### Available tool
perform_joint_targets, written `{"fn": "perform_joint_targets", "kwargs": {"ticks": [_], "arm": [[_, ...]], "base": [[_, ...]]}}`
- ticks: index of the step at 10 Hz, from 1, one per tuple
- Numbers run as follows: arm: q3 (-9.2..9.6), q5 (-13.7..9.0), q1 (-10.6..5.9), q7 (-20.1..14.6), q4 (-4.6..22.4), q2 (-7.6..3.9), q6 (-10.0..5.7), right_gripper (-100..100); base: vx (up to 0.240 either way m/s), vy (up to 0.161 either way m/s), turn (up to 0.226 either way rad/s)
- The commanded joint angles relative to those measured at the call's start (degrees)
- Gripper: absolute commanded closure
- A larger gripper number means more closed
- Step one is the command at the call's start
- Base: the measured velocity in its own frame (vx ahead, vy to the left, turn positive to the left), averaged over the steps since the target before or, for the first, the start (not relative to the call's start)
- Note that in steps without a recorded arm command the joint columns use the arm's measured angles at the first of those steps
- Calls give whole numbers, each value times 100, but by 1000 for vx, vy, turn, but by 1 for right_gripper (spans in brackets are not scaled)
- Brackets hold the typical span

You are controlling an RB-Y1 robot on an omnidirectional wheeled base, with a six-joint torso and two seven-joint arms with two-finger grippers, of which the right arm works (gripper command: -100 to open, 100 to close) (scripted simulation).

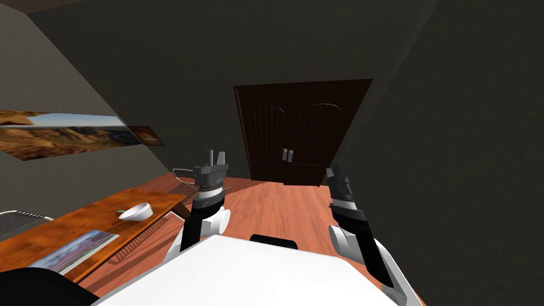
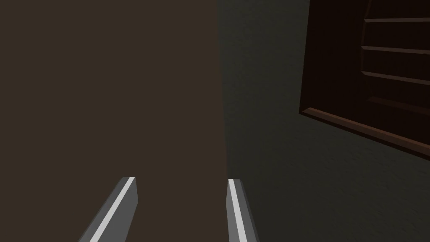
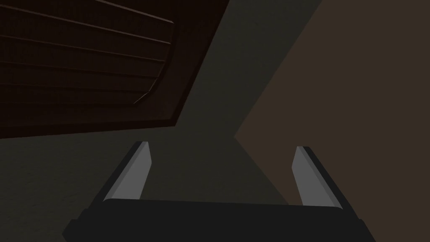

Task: Pull the door open

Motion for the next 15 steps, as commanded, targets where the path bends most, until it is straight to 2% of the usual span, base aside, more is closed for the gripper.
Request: {"fn": "perform_joint_targets", "kwargs": {"ticks": [1,8,15], "arm": [[-2,-57,-141,-21,256,-39,-5,-100],[6,-339,-581,-136,1202,-236,-3,-100],[17,-676,-1109,-275,2306,-460,-1,-100]], "base": [[98,-8,20],[85,-1,29],[98,2,35]]}}
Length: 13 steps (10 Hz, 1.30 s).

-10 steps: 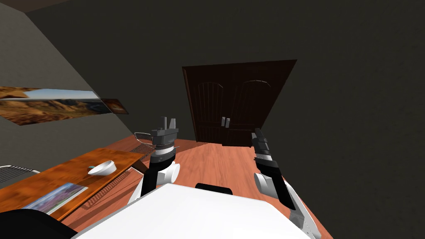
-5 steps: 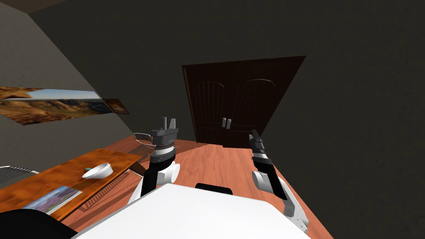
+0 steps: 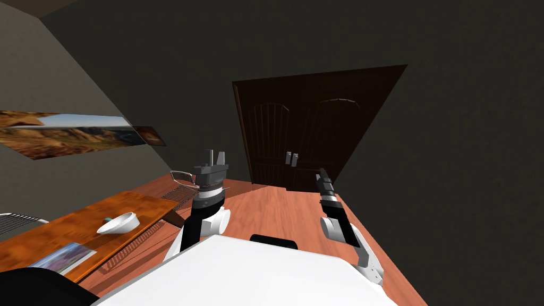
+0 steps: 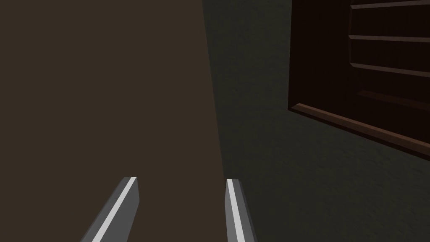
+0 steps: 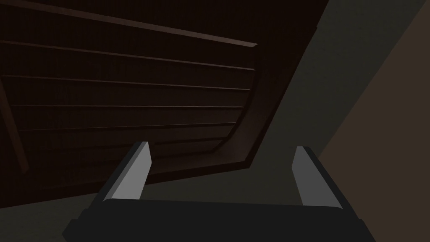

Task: Pull the door open

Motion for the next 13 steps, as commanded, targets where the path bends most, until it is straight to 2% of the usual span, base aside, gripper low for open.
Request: {"fn": "perform_joint_targets", "kwargs": {"ticks": [1,8,9,10,13], "arm": [[-5,-29,-112,-6,193,-15,-4,-100],[8,-391,-682,-155,1406,-249,-1,-100],[10,-443,-764,-177,1551,-282,-1,-100],[10,-443,-764,-177,1581,-282,-1,-100],[16,-598,-1010,-241,2103,-382,0,-100]], "base": [[65,6,12],[89,-6,37],[114,-10,38],[74,-2,12],[75,-1,34]]}}
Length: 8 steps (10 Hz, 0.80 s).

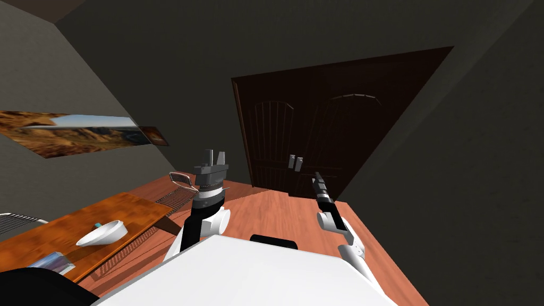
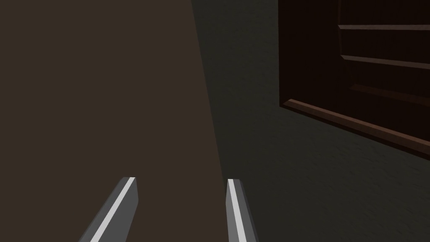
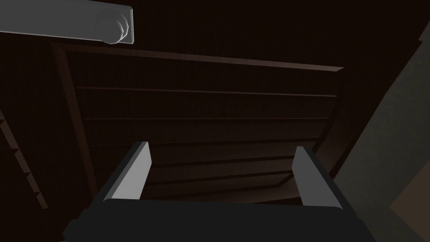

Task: Pull the door open

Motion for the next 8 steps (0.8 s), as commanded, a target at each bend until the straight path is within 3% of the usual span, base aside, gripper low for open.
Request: {"fn": "perform_joint_targets", "kwargs": {"ticks": [1,8], "arm": [[0,-86,-139,-44,286,-60,-1,-100],[15,-427,-685,-184,1433,-274,0,-100]], "base": [[101,-5,43],[98,-8,38]]}}
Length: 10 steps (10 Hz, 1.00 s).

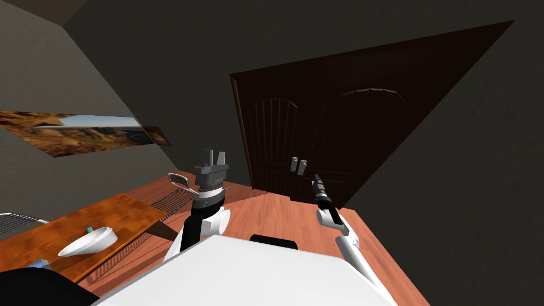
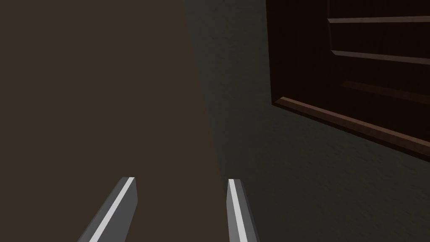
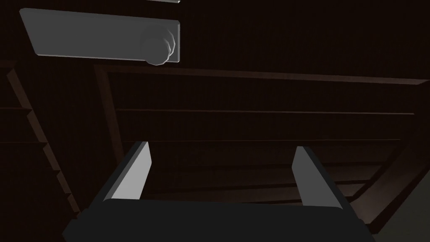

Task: Pull the door open

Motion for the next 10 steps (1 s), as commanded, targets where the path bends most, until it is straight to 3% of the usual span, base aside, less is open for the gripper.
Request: {"fn": "perform_joint_targets", "kwargs": {"ticks": [1,10], "arm": [[2,-78,-119,-41,241,-59,10,-100],[22,-420,-682,-182,1387,-267,12,-100]], "base": [[104,-1,42],[96,-7,33]]}}
